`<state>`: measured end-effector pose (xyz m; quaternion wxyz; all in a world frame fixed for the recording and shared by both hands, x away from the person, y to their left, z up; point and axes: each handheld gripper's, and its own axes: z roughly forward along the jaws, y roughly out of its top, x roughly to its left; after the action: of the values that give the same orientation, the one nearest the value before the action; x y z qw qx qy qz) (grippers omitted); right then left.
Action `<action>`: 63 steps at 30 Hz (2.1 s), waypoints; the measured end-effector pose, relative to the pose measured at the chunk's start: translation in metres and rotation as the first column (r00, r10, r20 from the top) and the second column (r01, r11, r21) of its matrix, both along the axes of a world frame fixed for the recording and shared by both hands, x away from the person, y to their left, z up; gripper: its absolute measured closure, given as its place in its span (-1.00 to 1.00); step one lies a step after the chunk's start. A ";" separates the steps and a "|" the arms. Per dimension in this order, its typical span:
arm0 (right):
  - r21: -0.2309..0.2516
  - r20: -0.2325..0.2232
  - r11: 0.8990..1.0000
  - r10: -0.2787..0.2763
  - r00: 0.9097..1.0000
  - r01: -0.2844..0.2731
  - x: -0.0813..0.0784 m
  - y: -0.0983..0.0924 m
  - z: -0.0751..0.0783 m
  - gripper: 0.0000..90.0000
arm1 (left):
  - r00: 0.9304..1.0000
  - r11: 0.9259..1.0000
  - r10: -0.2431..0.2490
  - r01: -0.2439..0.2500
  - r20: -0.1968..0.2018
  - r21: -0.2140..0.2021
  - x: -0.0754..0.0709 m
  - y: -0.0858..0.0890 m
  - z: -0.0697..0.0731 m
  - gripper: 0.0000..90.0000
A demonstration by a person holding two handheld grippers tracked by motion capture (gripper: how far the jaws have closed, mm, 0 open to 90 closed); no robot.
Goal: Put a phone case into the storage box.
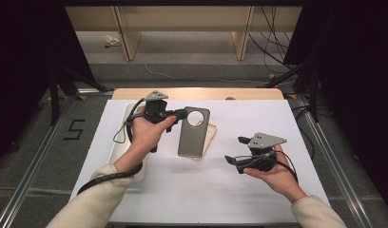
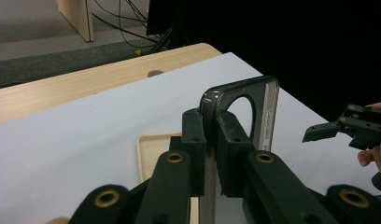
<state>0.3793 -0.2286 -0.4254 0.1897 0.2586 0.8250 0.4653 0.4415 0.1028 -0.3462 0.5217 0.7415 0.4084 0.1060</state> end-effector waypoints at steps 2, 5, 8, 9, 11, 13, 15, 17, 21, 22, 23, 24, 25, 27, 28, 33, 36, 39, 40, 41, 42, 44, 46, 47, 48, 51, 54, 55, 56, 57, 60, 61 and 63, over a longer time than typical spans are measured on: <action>0.009 -0.001 1.000 -0.005 1.000 0.005 0.000 -0.002 0.000 -0.62 | 1.000 1.000 0.001 -0.001 0.002 -0.002 0.000 0.002 0.002 0.84; 0.016 0.003 1.000 -0.016 1.000 0.016 0.000 -0.005 0.001 -0.62 | 1.000 1.000 0.006 -0.006 0.005 -0.007 0.000 0.005 0.003 0.84; 0.025 -0.001 0.999 -0.025 1.000 0.025 0.000 -0.008 0.001 -0.62 | 1.000 1.000 0.009 -0.009 0.008 -0.008 0.000 0.010 0.005 0.84; 0.028 -0.001 0.999 -0.029 1.000 0.029 0.000 -0.009 0.001 -0.62 | 1.000 1.000 0.012 -0.012 0.011 -0.009 0.000 0.011 0.006 0.84; 0.034 -0.002 0.999 -0.039 0.999 0.039 -0.001 -0.012 0.001 -0.62 | 1.000 1.000 0.016 -0.016 0.012 -0.010 0.000 0.014 0.007 0.84; 0.038 -0.002 0.998 -0.046 0.999 0.046 -0.001 -0.014 0.002 -0.63 | 1.000 1.000 0.019 -0.019 0.014 -0.009 -0.001 0.017 0.008 0.84; 0.039 0.000 0.998 -0.051 0.999 0.051 -0.001 -0.015 0.002 -0.63 | 1.000 1.000 0.023 -0.023 0.016 -0.011 -0.001 0.019 0.009 0.84; 0.039 0.001 0.998 -0.057 0.998 0.056 -0.002 -0.016 0.002 -0.63 | 0.999 1.000 0.027 -0.027 0.021 -0.009 -0.001 0.023 0.010 0.84; 0.036 0.001 0.997 -0.066 0.998 0.066 -0.002 -0.018 0.002 -0.63 | 0.999 0.999 0.034 -0.034 0.024 -0.005 -0.001 0.029 0.012 0.84; 0.038 0.000 0.997 -0.067 0.998 0.067 -0.002 -0.019 0.003 -0.63 | 0.999 1.000 0.030 -0.030 0.025 -0.004 0.000 0.031 0.012 0.84; 0.038 0.000 0.997 -0.071 0.997 0.071 -0.003 -0.019 0.003 -0.63 | 0.999 0.999 0.032 -0.032 0.029 -0.001 0.000 0.032 0.012 0.84; 0.039 0.001 0.997 -0.073 0.997 0.073 -0.003 -0.020 0.003 -0.63 | 0.999 0.999 0.037 -0.037 0.032 0.003 0.000 0.033 0.013 0.84; 0.039 0.001 0.996 -0.075 0.997 0.075 -0.003 -0.020 0.003 -0.63 | 0.998 0.999 0.043 -0.043 0.039 0.008 0.000 0.035 0.013 0.84; 0.041 -0.001 0.996 -0.077 0.997 0.077 -0.003 -0.021 0.003 -0.63 | 0.998 0.999 0.043 -0.043 0.045 0.010 0.000 0.037 0.014 0.84; 0.042 -0.001 0.996 -0.076 0.997 0.076 -0.003 -0.021 0.002 -0.63 | 0.998 0.999 0.044 -0.044 0.045 0.007 0.000 0.039 0.014 0.84; 0.041 -0.001 0.996 -0.081 0.997 0.081 -0.003 -0.021 0.002 -0.63 | 0.998 0.999 0.047 -0.047 0.048 -0.006 0.000 0.045 0.017 0.84; 0.041 -0.002 0.996 -0.082 0.997 0.082 -0.002 -0.022 0.002 -0.63 | 0.997 0.998 0.054 -0.053 0.055 -0.014 0.000 0.049 0.019 0.84; 0.037 -0.002 0.996 -0.086 0.996 0.086 -0.002 -0.022 0.002 -0.63 | 0.996 0.998 0.057 -0.056 0.062 -0.018 0.000 0.054 0.021 0.84; 0.037 -0.002 0.996 -0.086 0.996 0.086 -0.002 -0.022 0.002 -0.63 | 0.996 0.998 0.056 -0.055 0.064 -0.017 0.000 0.055 0.022 0.84; 0.038 -0.002 0.996 -0.086 0.996 0.086 -0.002 -0.022 0.002 -0.63 | 0.996 0.998 0.055 -0.054 0.068 -0.018 0.001 0.057 0.023 0.84; 0.038 -0.003 0.995 -0.087 0.996 0.087 -0.002 -0.022 0.002 -0.63 | 0.996 0.998 0.056 -0.055 0.069 -0.018 0.001 0.059 0.024 0.84; 0.040 -0.002 0.995 -0.087 0.996 0.087 -0.002 -0.022 0.002 -0.63 | 0.996 0.998 0.056 -0.054 0.075 -0.021 0.001 0.062 0.026 0.84; 0.044 -0.004 0.995 -0.088 0.996 0.088 -0.002 -0.022 0.002 -0.63 | 0.995 0.998 0.056 -0.054 0.082 -0.020 0.001 0.065 0.028 0.84; 0.045 -0.004 0.995 -0.089 0.996 0.089 -0.002 -0.022 0.002 -0.63 | 0.995 0.998 0.057 -0.055 0.083 -0.020 0.001 0.066 0.029 0.84; 0.047 -0.003 0.995 -0.090 0.996 0.090 -0.002 -0.022 0.002 -0.63 | 0.995 0.998 0.057 -0.056 0.086 -0.024 0.001 0.068 0.030 0.84; 0.047 -0.004 0.995 -0.093 0.996 0.093 -0.002 -0.023 0.002 -0.63 | 0.994 0.998 0.059 -0.057 0.092 -0.025 0.002 0.072 0.033 0.84; 0.050 -0.005 0.994 -0.095 0.995 0.095 -0.002 -0.023 0.002 -0.63 | 0.993 0.997 0.067 -0.065 0.096 -0.029 0.002 0.077 0.036 0.84; 0.049 -0.004 0.994 -0.096 0.995 0.096 -0.002 -0.023 0.002 -0.63 | 0.993 0.997 0.072 -0.069 0.098 -0.029 0.002 0.079 0.037 0.84; 0.047 -0.004 0.994 -0.096 0.995 0.096 -0.002 -0.023 0.002 -0.63 | 0.992 0.997 0.075 -0.072 0.100 -0.029 0.002 0.081 0.038 0.84; 0.048 -0.005 0.994 -0.095 0.996 0.095 -0.002 -0.023 0.002 -0.63 | 0.992 0.997 0.075 -0.073 0.103 -0.029 0.002 0.083 0.039 0.84; 0.047 -0.006 0.994 -0.094 0.996 0.094 -0.002 -0.023 0.002 -0.63 | 0.991 0.996 0.083 -0.081 0.106 -0.028 0.002 0.087 0.041 0.84; 0.046 -0.007 0.995 -0.094 0.996 0.094 -0.002 -0.023 0.002 -0.63 | 0.991 0.996 0.085 -0.082 0.107 -0.027 0.003 0.088 0.041 0.84; 0.046 -0.008 0.995 -0.094 0.996 0.094 -0.002 -0.023 0.002 -0.63 | 0.990 0.996 0.091 -0.088 0.108 -0.029 0.003 0.091 0.042 0.84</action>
<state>0.3771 -0.2513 -0.4239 0.2030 0.3027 0.8016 0.4740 0.4449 0.1941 -0.3043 0.5468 0.7092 0.4135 0.1646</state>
